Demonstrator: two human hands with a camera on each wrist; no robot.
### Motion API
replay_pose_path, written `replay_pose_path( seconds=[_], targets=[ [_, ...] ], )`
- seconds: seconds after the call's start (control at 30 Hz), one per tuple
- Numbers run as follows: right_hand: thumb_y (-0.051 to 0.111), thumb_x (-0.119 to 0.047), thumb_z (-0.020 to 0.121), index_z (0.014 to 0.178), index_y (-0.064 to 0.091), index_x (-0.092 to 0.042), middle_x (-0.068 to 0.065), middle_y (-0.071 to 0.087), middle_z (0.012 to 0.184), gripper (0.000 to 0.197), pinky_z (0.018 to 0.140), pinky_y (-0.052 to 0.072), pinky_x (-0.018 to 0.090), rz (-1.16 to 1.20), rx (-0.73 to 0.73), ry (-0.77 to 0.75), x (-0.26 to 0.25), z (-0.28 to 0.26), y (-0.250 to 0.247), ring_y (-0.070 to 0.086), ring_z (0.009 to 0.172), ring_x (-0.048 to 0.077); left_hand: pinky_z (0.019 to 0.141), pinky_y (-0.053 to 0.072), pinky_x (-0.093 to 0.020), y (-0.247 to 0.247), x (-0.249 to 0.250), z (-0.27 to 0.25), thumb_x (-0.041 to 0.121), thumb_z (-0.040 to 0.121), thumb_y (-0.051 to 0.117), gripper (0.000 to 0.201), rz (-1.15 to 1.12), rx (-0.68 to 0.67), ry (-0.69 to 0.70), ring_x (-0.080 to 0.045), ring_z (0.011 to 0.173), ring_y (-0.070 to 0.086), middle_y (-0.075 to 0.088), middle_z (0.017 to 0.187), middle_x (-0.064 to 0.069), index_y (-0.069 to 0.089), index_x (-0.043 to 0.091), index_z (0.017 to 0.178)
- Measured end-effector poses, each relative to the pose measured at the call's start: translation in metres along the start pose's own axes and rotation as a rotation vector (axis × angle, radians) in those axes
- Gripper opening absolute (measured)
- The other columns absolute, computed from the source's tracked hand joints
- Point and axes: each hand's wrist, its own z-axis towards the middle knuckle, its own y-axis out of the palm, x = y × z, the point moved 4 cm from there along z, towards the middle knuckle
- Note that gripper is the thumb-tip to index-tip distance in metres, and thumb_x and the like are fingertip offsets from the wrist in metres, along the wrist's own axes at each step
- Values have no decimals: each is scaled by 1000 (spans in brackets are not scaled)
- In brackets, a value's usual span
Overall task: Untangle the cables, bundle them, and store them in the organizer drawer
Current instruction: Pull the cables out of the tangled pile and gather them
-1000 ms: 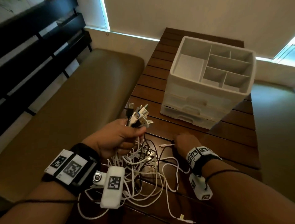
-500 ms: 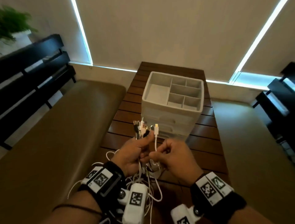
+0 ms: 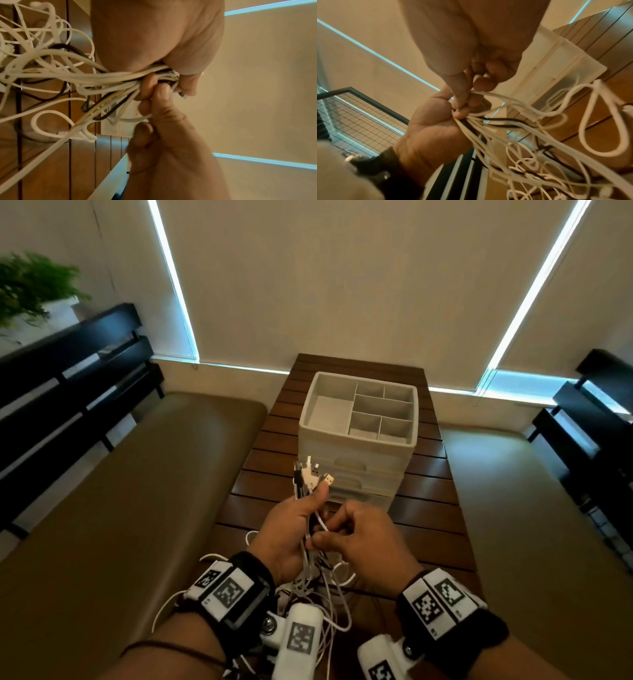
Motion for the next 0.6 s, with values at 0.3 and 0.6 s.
replay_pose_path(
  seconds=[0.3, 0.6],
  targets=[
    [72, -10, 83, 75, 60, -17, 3, 69, 73, 16, 67, 53, 32, 122, -151, -13, 49, 2, 1, 65, 68, 16, 49, 36, -25, -2, 27, 6, 46, 81, 68, 33, -197, 106, 78, -12, 51, 39, 35, 50, 5, 64, 20, 60],
    [67, -12, 87, 80, 63, -13, -1, 68, 77, 8, 71, 52, 21, 32, -252, -73, 59, 22, -22, 63, 73, 7, 35, 20, -18, 5, 69, -1, 52, 88, 59, 55, -34, 47, 152, -5, 36, 24, 28, 45, 7, 57, 22, 43]
  ],
)
